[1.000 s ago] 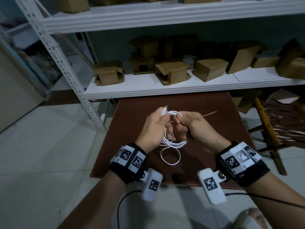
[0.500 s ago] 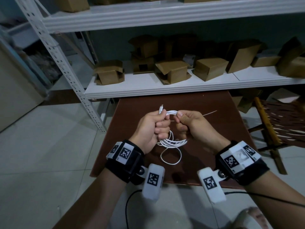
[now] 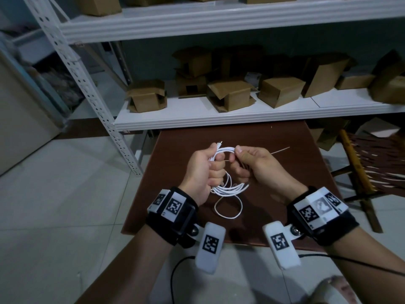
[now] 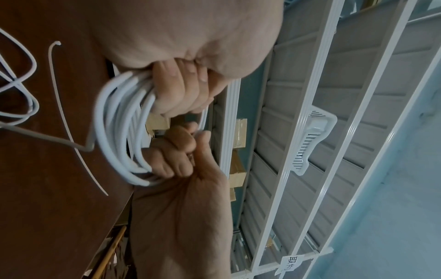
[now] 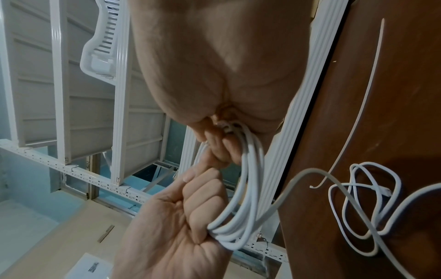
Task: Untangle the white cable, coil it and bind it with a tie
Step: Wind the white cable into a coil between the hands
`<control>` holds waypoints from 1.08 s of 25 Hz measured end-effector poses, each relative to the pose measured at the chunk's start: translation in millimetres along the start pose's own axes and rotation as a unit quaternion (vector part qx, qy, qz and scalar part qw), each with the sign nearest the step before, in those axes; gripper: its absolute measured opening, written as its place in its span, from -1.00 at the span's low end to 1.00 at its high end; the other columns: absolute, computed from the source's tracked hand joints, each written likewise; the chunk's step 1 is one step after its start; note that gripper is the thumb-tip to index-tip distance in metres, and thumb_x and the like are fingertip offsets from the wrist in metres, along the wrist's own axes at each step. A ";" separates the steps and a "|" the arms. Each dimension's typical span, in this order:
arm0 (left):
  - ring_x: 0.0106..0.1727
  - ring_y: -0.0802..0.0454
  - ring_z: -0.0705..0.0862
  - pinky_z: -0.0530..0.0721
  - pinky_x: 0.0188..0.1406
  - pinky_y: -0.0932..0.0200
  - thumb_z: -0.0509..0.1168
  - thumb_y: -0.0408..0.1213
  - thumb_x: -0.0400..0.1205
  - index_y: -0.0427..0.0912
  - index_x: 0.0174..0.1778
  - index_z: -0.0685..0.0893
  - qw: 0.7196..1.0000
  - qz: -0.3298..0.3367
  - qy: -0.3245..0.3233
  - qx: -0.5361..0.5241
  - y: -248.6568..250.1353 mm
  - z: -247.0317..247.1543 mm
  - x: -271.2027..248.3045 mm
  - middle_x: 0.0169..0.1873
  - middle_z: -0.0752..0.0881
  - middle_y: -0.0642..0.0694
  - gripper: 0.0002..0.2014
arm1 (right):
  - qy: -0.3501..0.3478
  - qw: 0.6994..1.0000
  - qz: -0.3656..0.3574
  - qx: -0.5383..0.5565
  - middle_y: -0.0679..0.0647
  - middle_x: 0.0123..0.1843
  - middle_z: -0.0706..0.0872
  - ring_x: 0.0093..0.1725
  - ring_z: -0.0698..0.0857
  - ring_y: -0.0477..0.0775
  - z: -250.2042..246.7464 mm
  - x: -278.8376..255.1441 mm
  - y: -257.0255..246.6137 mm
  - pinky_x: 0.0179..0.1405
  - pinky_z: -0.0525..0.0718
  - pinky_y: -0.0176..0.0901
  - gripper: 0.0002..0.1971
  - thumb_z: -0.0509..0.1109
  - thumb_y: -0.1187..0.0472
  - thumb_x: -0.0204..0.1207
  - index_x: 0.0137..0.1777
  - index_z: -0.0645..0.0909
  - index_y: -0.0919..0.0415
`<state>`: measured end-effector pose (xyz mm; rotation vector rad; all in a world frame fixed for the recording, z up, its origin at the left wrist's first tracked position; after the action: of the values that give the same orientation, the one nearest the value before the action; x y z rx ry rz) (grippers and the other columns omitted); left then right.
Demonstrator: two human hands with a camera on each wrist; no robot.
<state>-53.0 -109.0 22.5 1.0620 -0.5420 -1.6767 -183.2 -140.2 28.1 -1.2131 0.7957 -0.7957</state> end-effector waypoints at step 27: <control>-0.72 0.22 0.09 0.04 -0.79 0.31 -0.03 -0.04 0.91 -0.07 -0.35 0.38 0.976 0.138 0.128 -0.112 27.1 -30.2 2.7 -0.66 0.21 0.12 -0.52 | 0.200 0.949 -0.007 0.245 0.12 -0.08 0.76 -0.40 0.69 -0.09 -23.3 2.8 7.1 -0.22 0.87 -0.15 -0.69 0.28 0.41 0.78 0.48 0.54 0.28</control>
<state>-13.4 -117.1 27.1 0.9702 -0.3070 -1.2995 -201.2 -152.7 17.0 -0.6184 0.8470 -1.1914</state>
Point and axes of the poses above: each hand's wrist, its own x-axis towards the middle knuckle, its own z-axis out of the palm, y = z × x, the point moved 5 cm from there along x, towards the middle knuckle
